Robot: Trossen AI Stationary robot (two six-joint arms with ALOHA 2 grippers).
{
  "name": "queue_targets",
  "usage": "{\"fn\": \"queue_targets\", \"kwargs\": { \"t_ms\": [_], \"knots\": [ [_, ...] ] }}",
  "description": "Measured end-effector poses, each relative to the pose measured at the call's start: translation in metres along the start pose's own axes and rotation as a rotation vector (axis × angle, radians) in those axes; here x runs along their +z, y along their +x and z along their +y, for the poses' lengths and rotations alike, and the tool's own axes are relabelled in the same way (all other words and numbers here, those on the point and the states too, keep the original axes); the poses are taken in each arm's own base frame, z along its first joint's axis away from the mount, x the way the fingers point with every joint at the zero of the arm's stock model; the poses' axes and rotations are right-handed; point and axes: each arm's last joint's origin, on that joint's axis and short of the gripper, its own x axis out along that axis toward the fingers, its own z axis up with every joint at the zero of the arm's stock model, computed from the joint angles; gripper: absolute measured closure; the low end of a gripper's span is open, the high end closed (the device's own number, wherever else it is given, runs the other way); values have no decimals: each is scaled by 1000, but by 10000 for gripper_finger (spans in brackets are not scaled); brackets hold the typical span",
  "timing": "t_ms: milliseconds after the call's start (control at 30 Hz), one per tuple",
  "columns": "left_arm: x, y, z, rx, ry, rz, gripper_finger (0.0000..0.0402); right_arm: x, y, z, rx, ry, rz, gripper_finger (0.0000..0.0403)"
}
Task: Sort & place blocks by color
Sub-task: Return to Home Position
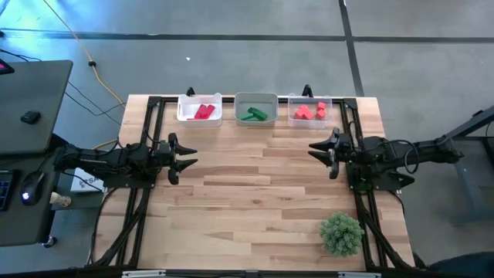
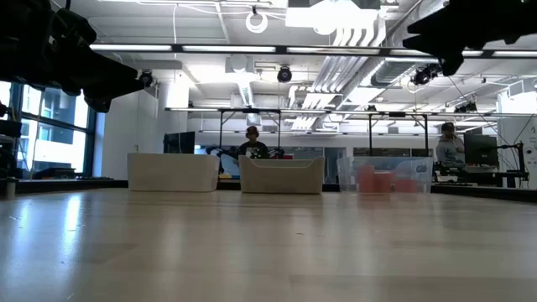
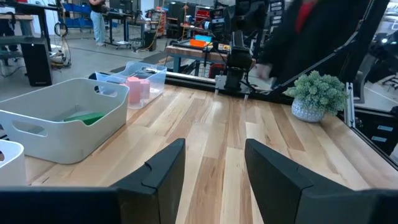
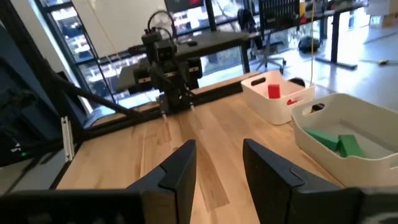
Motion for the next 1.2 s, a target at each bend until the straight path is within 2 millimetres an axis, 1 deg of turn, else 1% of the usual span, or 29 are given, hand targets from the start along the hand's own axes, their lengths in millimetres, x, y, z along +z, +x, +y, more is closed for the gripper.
{"fn": "queue_targets", "kwargs": {
  "t_ms": [300, 467, 600, 1033, 1200],
  "knots": [
    [0, 0, 0, 0, 0, 0, 245, -20, -20, -12, 15, -33, -91, 281],
    [0, 0, 0, 0, 0, 0, 245, -38, -26, -19, 12, -26, -79, 281],
    [0, 0, 0, 0, 0, 0, 245, -45, -28, -21, 13, -23, -91, 281],
    [1, 0, 0, 1, -1, -6, 245, -65, -27, -27, -50, -77, 97, 281],
    [1, 0, 0, 3, -1, -6, 245, -65, -27, -27, -69, -71, 102, 281]
  ]
}}
